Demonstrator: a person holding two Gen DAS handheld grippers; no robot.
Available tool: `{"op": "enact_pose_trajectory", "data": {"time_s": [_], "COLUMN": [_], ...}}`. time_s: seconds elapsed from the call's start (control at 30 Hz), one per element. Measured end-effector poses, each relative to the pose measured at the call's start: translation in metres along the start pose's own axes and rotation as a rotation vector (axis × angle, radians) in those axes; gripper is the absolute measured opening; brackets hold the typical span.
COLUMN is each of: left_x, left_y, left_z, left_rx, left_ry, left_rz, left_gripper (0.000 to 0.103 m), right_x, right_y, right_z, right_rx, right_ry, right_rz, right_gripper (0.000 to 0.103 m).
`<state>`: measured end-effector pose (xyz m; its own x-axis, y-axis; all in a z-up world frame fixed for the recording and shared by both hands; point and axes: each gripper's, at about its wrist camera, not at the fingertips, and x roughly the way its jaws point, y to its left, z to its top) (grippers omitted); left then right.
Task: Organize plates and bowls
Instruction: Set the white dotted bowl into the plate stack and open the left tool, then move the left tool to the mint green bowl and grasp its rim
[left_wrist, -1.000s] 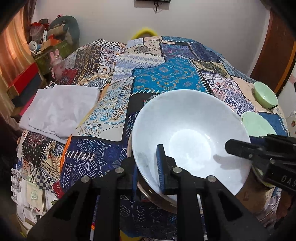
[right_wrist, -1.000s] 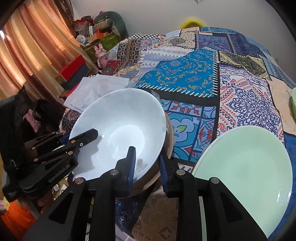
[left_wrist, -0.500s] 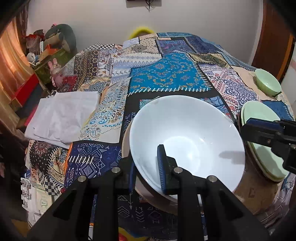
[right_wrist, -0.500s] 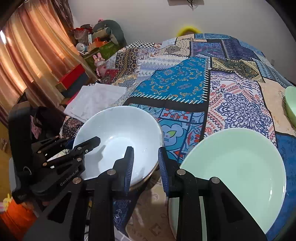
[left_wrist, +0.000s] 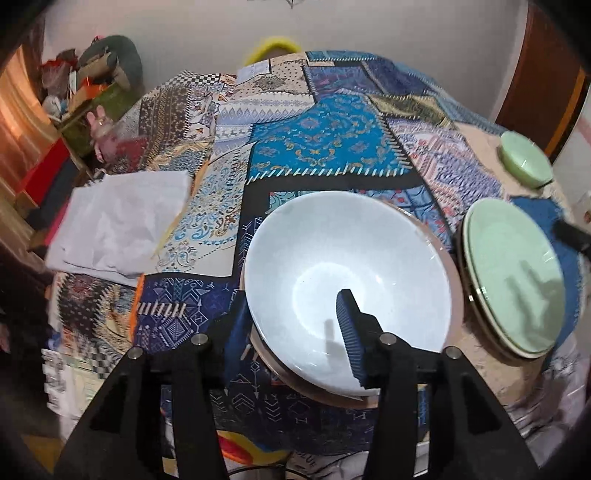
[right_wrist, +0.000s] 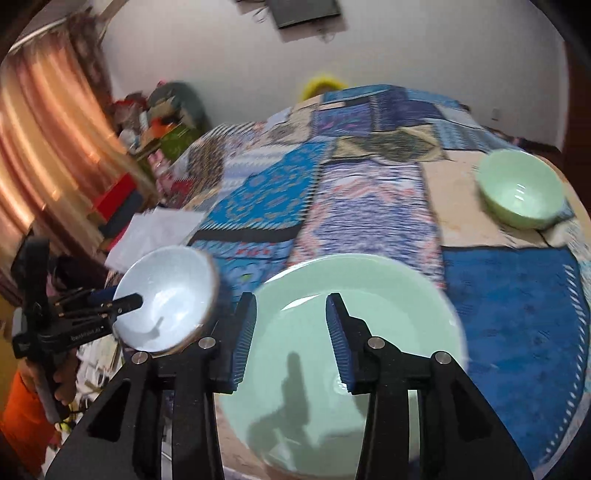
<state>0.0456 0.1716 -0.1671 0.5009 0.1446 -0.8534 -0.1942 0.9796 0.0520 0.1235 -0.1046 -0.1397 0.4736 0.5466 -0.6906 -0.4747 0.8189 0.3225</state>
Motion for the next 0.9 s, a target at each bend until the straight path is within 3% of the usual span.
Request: {"op": "enact_pose_trajectory", "data": {"time_s": [0.13, 0.33, 0.53, 0.73, 0.8, 0.9], "left_x": [0.006, 0.012, -0.017, -0.036, -0.037, -0.037], "left_y": [-0.005, -0.014, -0.016, -0.042, -0.055, -0.081], "left_z": [0.005, 0.007, 0.022, 0.056, 0.065, 0.08], "left_rx": [0.004, 0.06, 0.048, 0.035, 0.048, 0.08], "left_ry": [0.029, 0.06, -0.024, -0.098, -0.118, -0.151], "left_rz": [0.017, 0.099, 0.155, 0.121, 0.103, 0.064], "left_gripper": [0.058, 0.06, 0.061, 0.066, 0.069, 0.074], "right_x": [-0.019, -0.039, -0.055, -0.065, -0.066, -0.066], "right_y": [-0.027, -0.061, -0.1, -0.139, -0.15, -0.169], "right_z": [-0.003, -0.004, 0.004, 0.019, 0.026, 0.036], "right_rx": [0.034, 0.049, 0.072, 0.075, 0.073, 0.087], "right_ry": [-0.03, -0.058, -0.096, -0.123, -0.132, -0.151], "right_rz": [-0.04, -0.097, -0.171, -0.256, -0.294, -0.321], "right_gripper": [0.036, 0.036, 0.036, 0.037, 0.043, 0.044]}}
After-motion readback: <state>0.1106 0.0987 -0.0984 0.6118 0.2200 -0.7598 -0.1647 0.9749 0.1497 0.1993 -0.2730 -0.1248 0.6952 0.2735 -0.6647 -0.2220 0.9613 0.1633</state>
